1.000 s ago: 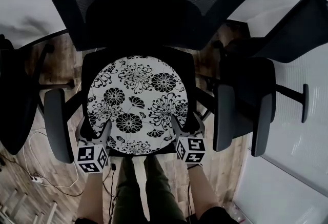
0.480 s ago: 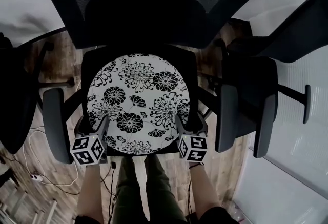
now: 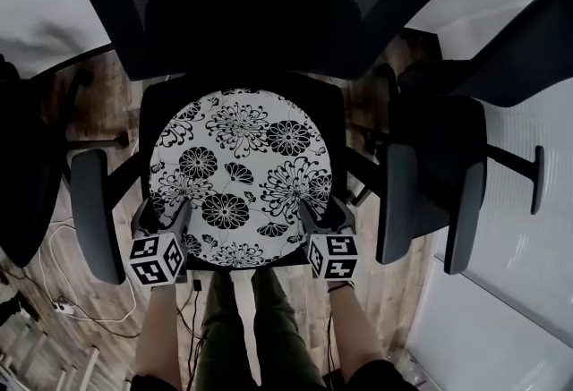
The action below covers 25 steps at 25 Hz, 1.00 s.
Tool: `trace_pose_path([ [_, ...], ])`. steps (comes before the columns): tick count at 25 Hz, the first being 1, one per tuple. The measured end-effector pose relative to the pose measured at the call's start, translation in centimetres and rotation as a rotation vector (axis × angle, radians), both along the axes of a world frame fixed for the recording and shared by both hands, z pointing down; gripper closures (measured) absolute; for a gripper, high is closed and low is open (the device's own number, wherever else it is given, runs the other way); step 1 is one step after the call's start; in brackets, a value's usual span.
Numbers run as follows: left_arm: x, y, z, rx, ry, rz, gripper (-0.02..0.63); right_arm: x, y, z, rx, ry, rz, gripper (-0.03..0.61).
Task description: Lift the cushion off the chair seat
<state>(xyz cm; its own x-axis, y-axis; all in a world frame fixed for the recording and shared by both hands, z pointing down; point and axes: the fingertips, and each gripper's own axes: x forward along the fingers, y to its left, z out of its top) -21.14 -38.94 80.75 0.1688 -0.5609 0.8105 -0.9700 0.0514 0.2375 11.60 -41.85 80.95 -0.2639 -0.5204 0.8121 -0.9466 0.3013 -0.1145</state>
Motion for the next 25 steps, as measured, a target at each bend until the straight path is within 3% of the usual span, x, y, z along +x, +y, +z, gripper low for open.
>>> trace_pose_path([
  [2,-0.1,0.1,0.0,-0.005,-0.001,0.002,0.267,-0.2,-0.1,-0.3,0.017,0.013,-0.015,0.434],
  [3,-0.2,0.1,0.0,-0.006,-0.008,0.007,0.351,-0.3,-0.2,-0.5,0.023,0.019,-0.018,0.473],
  [4,-0.3,0.1,-0.2,-0.004,-0.017,0.015,0.454,-0.4,-0.2,-0.6,0.025,0.025,-0.021,0.496],
  [5,-0.4,0.1,-0.4,0.001,-0.026,0.021,0.510,-0.6,-0.2,-0.6,0.027,0.028,-0.025,0.508],
  [7,-0.5,0.0,-0.7,0.013,-0.029,0.029,0.568,-0.8,-0.3,-0.8,0.037,0.029,-0.033,0.526],
  [25,0.0,-0.5,-7.2,0.177,-0.042,0.038,0.592,-1.0,-1.0,-7.2,0.172,-0.007,-0.010,0.537],
])
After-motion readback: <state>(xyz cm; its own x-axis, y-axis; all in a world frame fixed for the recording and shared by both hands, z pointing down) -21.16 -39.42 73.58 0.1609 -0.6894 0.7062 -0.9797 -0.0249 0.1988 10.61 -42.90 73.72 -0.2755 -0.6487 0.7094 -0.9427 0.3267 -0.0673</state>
